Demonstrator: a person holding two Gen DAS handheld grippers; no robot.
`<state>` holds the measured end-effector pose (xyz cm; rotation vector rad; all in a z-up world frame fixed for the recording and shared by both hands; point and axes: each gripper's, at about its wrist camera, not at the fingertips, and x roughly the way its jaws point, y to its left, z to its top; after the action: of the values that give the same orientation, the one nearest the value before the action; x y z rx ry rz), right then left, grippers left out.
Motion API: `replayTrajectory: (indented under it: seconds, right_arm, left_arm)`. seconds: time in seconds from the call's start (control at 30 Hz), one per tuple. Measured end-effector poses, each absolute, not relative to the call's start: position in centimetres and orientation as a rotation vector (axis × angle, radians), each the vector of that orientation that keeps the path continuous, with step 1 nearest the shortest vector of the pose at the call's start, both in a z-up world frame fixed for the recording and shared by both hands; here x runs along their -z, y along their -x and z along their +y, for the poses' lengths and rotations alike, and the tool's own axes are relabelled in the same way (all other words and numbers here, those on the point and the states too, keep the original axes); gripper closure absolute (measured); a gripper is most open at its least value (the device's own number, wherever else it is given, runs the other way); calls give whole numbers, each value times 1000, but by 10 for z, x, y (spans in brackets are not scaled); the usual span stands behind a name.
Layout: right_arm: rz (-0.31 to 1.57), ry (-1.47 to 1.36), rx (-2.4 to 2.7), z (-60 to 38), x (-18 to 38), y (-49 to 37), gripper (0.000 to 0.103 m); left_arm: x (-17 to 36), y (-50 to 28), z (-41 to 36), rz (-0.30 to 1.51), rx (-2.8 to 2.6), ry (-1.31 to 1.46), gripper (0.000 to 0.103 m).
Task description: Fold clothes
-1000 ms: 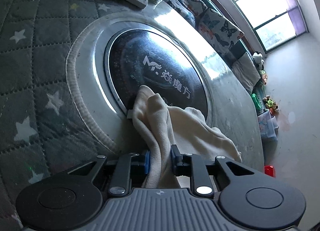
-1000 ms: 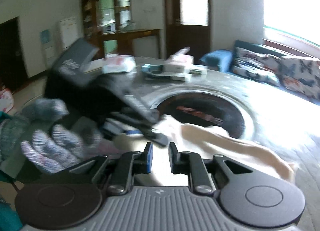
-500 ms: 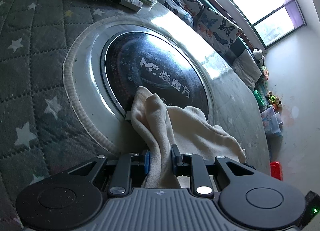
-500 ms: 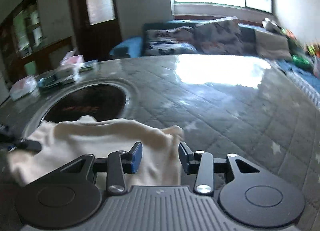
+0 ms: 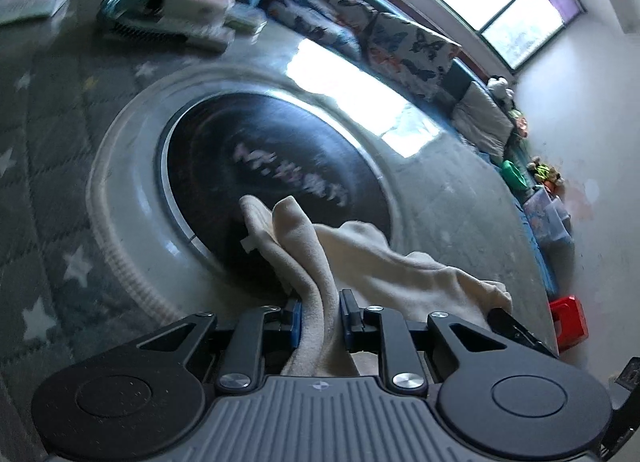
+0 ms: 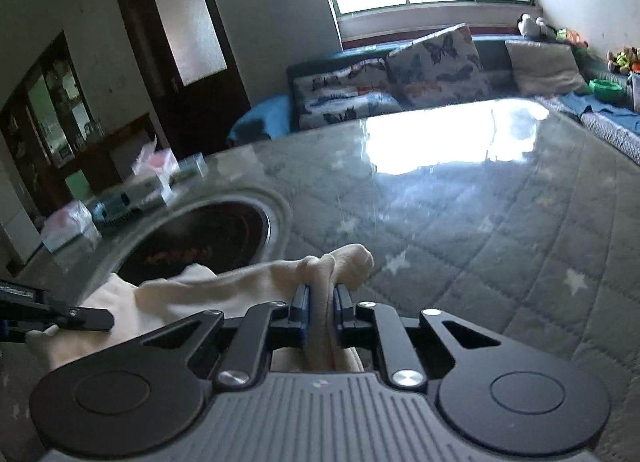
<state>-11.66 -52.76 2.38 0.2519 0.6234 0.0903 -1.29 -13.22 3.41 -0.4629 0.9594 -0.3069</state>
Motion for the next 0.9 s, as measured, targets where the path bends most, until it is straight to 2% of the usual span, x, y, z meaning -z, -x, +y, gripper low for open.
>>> replayTrajectory:
  seconds: [0.37, 0.9]
  right_arm:
    - [521, -219, -25, -541, -63, 137, 92]
    - [467, -181, 52, -563, -79, 146, 92]
  left_arm:
    - [-53, 5, -177, 936, 395, 381, 88]
    - [-61, -5, -227, 912, 462, 285, 91]
